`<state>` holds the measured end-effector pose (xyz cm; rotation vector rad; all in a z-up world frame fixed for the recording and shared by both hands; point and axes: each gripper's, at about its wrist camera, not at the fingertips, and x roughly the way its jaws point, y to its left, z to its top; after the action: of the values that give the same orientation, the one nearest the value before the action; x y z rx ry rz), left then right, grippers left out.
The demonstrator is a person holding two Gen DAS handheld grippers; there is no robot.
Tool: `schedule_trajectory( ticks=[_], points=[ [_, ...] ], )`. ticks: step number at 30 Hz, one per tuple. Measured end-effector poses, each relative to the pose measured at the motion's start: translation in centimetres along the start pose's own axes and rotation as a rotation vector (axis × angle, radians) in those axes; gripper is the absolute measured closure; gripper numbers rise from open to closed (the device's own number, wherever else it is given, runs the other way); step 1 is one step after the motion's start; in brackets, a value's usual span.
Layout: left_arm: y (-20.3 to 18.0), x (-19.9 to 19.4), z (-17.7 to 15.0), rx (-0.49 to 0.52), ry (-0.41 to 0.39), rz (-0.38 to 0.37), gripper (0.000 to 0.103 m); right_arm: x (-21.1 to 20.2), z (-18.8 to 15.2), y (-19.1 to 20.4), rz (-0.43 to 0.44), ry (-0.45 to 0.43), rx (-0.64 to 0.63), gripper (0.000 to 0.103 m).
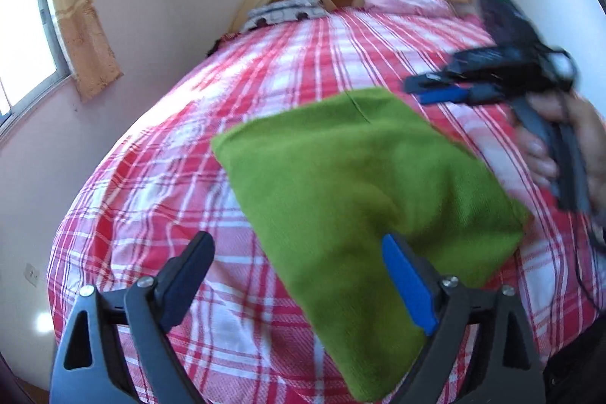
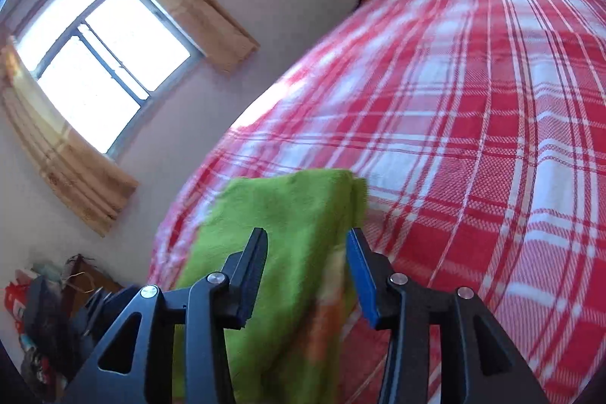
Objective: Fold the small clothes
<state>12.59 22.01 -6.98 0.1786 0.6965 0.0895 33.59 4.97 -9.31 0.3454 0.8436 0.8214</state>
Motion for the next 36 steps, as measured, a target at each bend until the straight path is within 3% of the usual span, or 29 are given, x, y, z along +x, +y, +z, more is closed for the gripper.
schedule_trajectory(
  ticks=[5,8,11,13,15,19,22,24,27,33,36],
  points=[
    [1.6,2.2,0.9,-0.067,-0.001,0.079,0.002,-1.0,-3.4,4.4,0.075,0.068,-0.091,0.058],
    [2.2,3.7,1.2,-0.131,-0.030,0.088,0.002,0.5,-6.2,7.2,0.202,0.161,-0.114,0.058],
    [2.0,5.2,0.8,-0.117,0.033,0.106,0.001,1.8,-7.6,6.9,0.047,0.199,-0.142,0.060],
    [1.8,5.5,0.2,-0.096,0.026,0.111,0.000,2.6,-8.1,5.3,0.052,0.239,-0.090,0.064],
    [1.9,5.9,-0.6,-0.108,0.021,0.102,0.000,2.6,-8.4,4.7,0.034,0.233,-0.088,0.081],
    [3.1,6.5,-1.8,-0.215,-0.027,0.041,0.000,2.3,-9.0,4.9,0.022,0.192,-0.099,0.082],
    [3.4,5.9,-1.6,-0.256,-0.005,0.036,0.000,0.5,-9.7,5.4,0.015,0.165,-0.054,0.079],
    [3.1,4.7,-1.1,-0.239,0.002,0.049,0.000,-1.3,-10.0,6.1,0.001,0.132,-0.059,0.062],
    [2.0,2.3,-0.6,-0.191,-0.038,0.066,0.000,-4.1,-10.2,7.7,-0.093,0.050,-0.119,0.040],
    [0.8,-1.4,0.7,-0.175,-0.120,0.017,0.000,-10.0,-11.6,11.3,-0.273,-0.144,-0.279,0.039],
    [0.3,-2.9,1.4,-0.166,-0.162,0.000,0.000,-11.8,-12.0,13.0,-0.325,-0.219,-0.346,0.032]
  ],
)
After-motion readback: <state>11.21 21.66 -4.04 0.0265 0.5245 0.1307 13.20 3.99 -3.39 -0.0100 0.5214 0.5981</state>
